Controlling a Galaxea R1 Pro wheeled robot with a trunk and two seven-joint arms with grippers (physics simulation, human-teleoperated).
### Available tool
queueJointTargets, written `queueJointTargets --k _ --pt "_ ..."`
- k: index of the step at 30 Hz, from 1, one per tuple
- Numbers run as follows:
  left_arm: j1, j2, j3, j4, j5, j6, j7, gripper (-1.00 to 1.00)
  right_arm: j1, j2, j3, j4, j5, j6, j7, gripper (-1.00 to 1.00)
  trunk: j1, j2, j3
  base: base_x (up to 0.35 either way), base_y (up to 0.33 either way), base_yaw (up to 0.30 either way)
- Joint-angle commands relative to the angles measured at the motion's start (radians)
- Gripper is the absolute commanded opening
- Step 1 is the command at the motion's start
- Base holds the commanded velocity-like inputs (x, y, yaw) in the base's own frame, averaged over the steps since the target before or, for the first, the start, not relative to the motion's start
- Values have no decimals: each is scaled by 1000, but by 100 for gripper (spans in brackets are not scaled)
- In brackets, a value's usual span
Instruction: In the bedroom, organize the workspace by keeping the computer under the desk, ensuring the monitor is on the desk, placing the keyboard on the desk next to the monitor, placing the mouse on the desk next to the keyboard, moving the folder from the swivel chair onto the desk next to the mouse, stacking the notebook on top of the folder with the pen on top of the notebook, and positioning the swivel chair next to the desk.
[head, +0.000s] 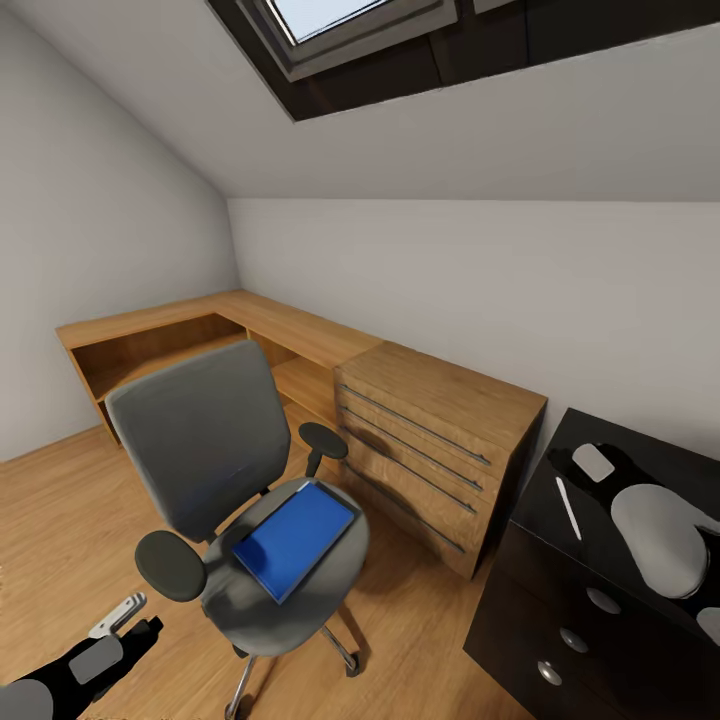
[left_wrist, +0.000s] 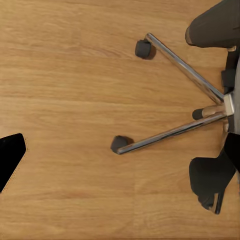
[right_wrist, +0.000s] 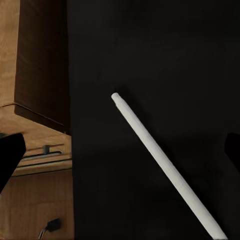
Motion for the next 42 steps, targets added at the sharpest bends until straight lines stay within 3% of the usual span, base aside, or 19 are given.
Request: queueJointTargets --k 1,3,4,15,17,21,24,29,37,42 --pt "-1 0 -9 -3 2 2 7 100 0 0 5 -3 -10 4 -5 100 0 -1 -1 0 0 158" --pt "-1 -4 -20 -3 2 2 7 100 0 1 5 -4 -10 4 -6 100 0 -1 -1 0 0 188" --pt "-1 -19 -43 -2 3 2 8 100 0 2 5 -6 -6 3 -6 100 0 -1 -1 0 0 248" --pt "-1 -36 -75 3 0 3 8 100 0 8 8 -5 20 -7 -3 100 0 -1 -1 0 0 263" --pt "5 -55 -112 5 -24 -2 8 100 0 26 8 -5 37 -40 -4 100 0 -1 -1 0 0 271" --pt "13 -79 -133 21 -58 -32 7 100 0 49 8 -4 78 -85 -4 100 0 -1 -1 0 0 272" --pt "17 -106 -141 35 -79 -66 7 100 0 74 8 -3 138 -120 -5 100 0 -1 -1 0 0 272" --pt "19 -120 -143 39 -86 -77 7 100 1 106 7 0 177 -134 -8 100 0 -1 -1 0 0 273" --pt "20 -124 -144 40 -88 -79 7 100 1 126 8 2 188 -137 -9 100 0 -1 -1 0 0 274" --pt "21 -140 -146 41 -97 -80 8 100 1 138 8 5 189 -138 -9 100 0 -1 -1 0 0 276"
